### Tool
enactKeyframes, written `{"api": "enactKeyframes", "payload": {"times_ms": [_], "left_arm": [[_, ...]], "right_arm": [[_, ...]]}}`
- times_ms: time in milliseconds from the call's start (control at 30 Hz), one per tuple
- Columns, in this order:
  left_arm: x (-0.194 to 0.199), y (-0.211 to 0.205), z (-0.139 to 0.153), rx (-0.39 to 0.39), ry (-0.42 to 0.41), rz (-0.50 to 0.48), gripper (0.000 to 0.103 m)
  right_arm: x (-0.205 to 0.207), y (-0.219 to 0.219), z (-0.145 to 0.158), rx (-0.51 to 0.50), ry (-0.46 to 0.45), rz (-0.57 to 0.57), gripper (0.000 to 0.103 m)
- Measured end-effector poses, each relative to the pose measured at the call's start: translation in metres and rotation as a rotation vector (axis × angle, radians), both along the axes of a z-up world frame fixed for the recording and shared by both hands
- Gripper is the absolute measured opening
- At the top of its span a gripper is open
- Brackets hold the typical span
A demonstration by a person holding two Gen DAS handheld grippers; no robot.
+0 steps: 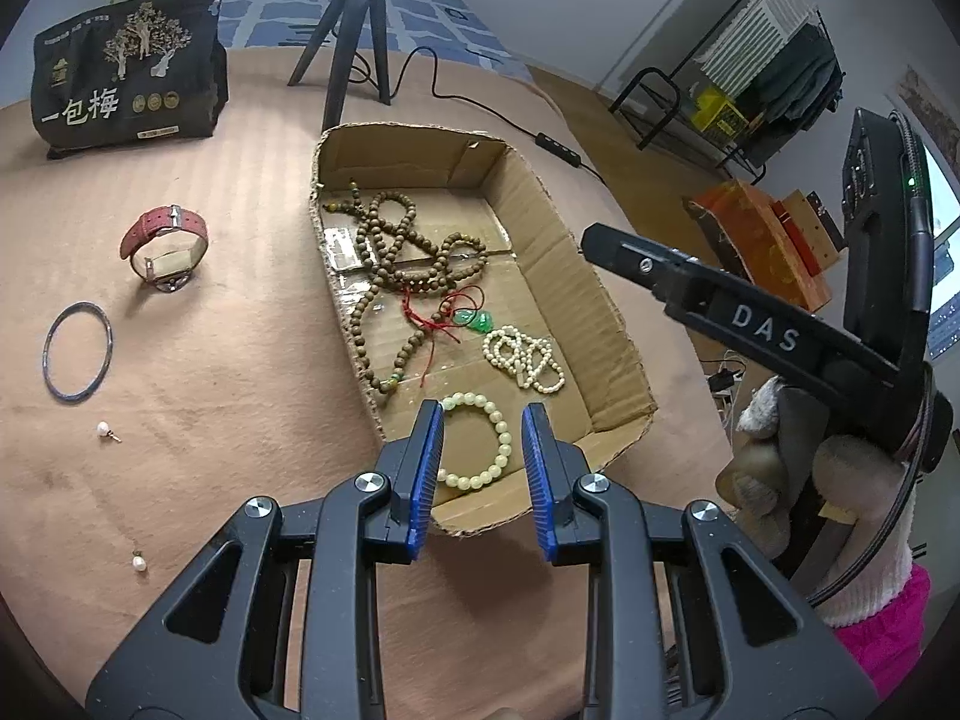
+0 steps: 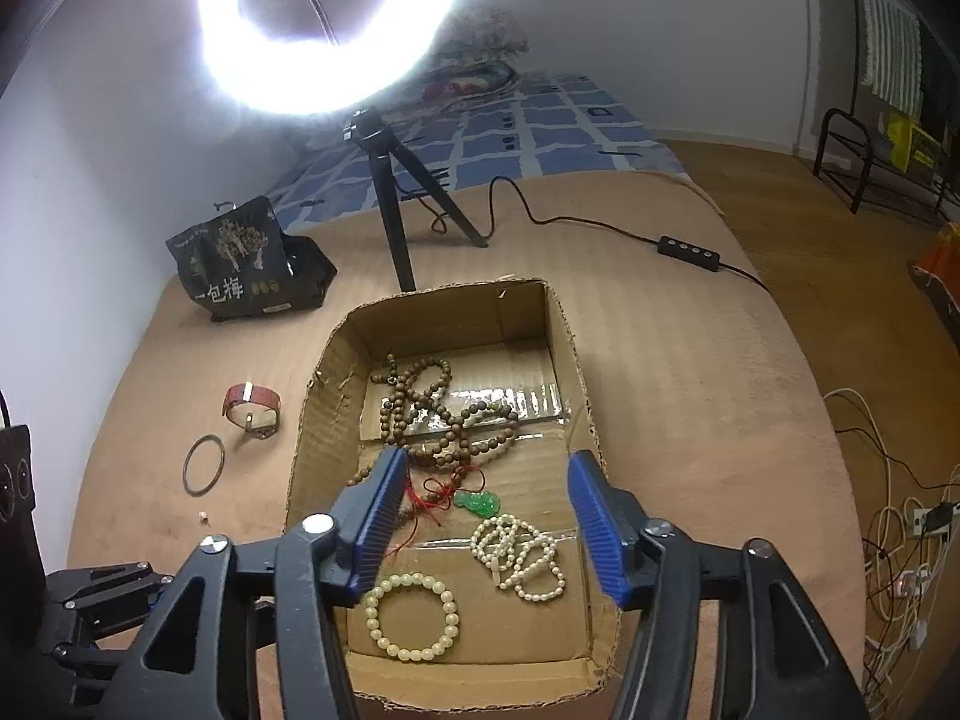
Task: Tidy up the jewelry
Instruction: 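Open the left tool over the box while the right tool releases the pendant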
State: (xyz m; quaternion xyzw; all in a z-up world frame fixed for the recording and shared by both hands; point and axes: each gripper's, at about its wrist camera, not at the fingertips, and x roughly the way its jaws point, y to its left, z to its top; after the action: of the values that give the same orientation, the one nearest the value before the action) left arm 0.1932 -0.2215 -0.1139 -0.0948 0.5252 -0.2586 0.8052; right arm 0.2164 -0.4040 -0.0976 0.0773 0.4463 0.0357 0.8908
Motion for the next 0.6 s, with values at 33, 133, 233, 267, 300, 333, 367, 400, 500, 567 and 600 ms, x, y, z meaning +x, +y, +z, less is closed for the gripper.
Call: {"api": "enactKeyframes", "payload": {"times_ms": [33, 133, 233, 267, 300, 333, 367, 400, 500, 567, 600], "left_arm": [[0.0, 0.002, 0.0, 0.003, 0.0, 0.004, 0.025], [0.0, 0.008, -0.001, 0.008, 0.004, 0.013, 0.031], [0.0, 0.016, -0.001, 0.012, 0.009, 0.012, 0.033], [-0.001, 0.018, -0.001, 0.017, 0.007, 0.012, 0.035], [-0.001, 0.02, -0.001, 0.025, 0.003, 0.015, 0.038], [-0.001, 0.023, -0.001, 0.029, -0.002, 0.017, 0.045], [-0.002, 0.026, -0.001, 0.035, -0.008, 0.023, 0.05], [-0.002, 0.03, 0.0, 0.041, -0.015, 0.029, 0.051], [-0.002, 0.04, 0.001, 0.069, -0.026, 0.04, 0.052], [0.0, 0.047, 0.0, 0.085, -0.022, 0.051, 0.061], [0.001, 0.052, -0.001, 0.09, -0.017, 0.06, 0.064]], "right_arm": [[0.0, 0.0, 0.001, -0.001, -0.001, 0.0, 0.066], [0.0, 0.003, 0.001, 0.0, 0.002, 0.002, 0.068], [0.002, 0.006, 0.0, -0.005, 0.009, -0.003, 0.073], [0.002, 0.007, 0.001, -0.008, 0.008, -0.007, 0.082], [0.002, 0.008, 0.002, -0.013, 0.005, -0.011, 0.086], [0.002, 0.009, 0.002, -0.018, 0.0, -0.014, 0.088], [0.003, 0.01, 0.003, -0.019, -0.001, -0.013, 0.088], [0.003, 0.012, 0.003, -0.019, 0.0, -0.01, 0.088], [0.005, 0.017, 0.003, -0.019, 0.005, -0.012, 0.092], [0.007, 0.022, 0.003, -0.018, 0.009, -0.012, 0.093], [0.008, 0.023, 0.003, -0.016, 0.01, -0.009, 0.093]]}}
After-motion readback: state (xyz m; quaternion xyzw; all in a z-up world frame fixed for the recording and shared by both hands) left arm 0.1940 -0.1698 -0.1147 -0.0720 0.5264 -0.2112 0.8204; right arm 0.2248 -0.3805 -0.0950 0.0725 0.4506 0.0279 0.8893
